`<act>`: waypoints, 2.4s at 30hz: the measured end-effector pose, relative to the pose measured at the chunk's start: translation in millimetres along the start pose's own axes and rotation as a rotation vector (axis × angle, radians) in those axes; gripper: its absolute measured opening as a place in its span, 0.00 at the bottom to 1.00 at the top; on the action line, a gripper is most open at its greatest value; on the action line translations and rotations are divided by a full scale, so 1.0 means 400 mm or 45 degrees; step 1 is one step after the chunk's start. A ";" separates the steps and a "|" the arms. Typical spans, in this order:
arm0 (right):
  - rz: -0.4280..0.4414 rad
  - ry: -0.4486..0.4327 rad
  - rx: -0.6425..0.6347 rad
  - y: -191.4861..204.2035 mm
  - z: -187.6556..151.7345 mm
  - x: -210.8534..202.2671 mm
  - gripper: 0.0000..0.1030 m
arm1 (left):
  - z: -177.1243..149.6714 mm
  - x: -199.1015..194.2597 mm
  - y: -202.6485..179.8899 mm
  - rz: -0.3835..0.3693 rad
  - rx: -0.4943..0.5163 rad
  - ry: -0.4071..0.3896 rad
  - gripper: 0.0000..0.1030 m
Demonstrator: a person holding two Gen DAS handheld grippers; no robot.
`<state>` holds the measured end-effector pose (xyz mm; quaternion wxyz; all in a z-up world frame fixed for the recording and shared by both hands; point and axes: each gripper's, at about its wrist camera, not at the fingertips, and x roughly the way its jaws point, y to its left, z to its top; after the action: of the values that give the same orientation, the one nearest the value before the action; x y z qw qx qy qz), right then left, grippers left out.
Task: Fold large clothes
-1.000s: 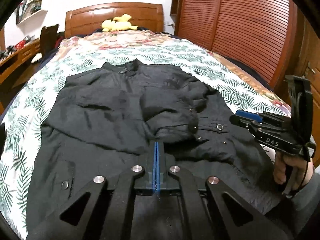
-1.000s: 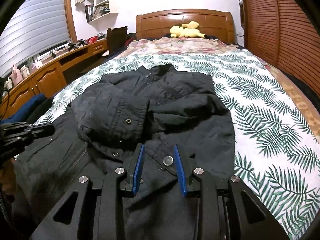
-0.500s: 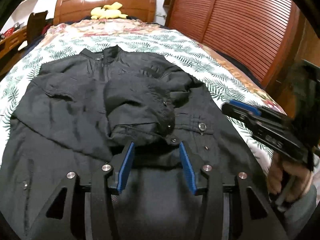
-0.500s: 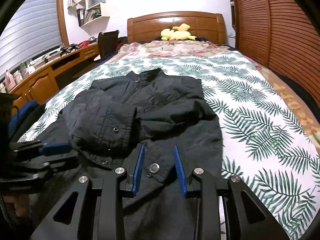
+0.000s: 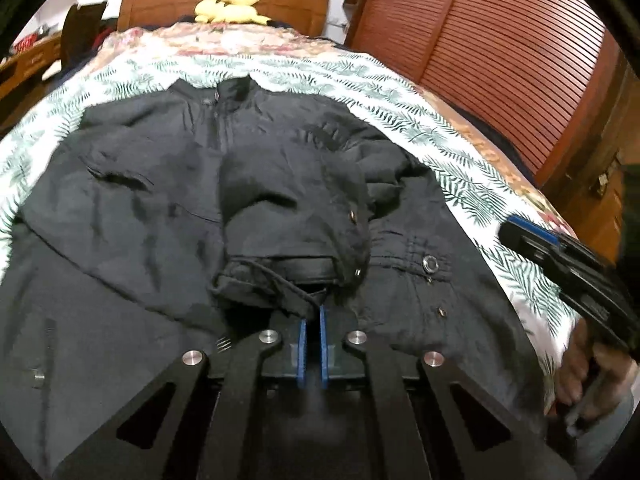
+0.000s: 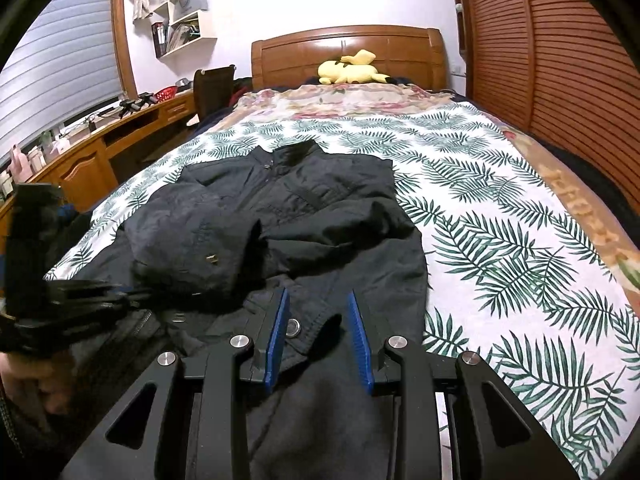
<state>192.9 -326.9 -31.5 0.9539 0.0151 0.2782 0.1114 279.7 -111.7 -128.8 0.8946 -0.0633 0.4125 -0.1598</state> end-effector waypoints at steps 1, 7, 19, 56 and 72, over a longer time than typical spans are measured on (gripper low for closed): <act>0.002 0.001 -0.001 0.000 0.000 0.000 0.30 | -0.001 -0.027 0.008 0.004 0.019 -0.006 0.05; 0.009 0.007 -0.026 0.018 0.006 0.015 0.30 | 0.020 -0.173 0.097 0.131 0.134 0.001 0.05; 0.011 0.057 -0.082 0.052 0.014 0.075 0.30 | 0.045 -0.236 0.244 0.344 0.149 -0.001 0.44; 0.018 0.077 -0.118 0.054 0.002 0.063 0.30 | -0.078 -0.109 0.075 0.375 0.420 0.020 0.06; 0.025 0.090 -0.132 0.057 0.007 0.080 0.30 | -0.079 -0.306 0.169 0.411 0.357 -0.135 0.09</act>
<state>215.9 -297.4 -43.9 0.9419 -0.0357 0.3053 0.1354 197.2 -6.1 -78.1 0.9291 0.1204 0.3433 -0.0669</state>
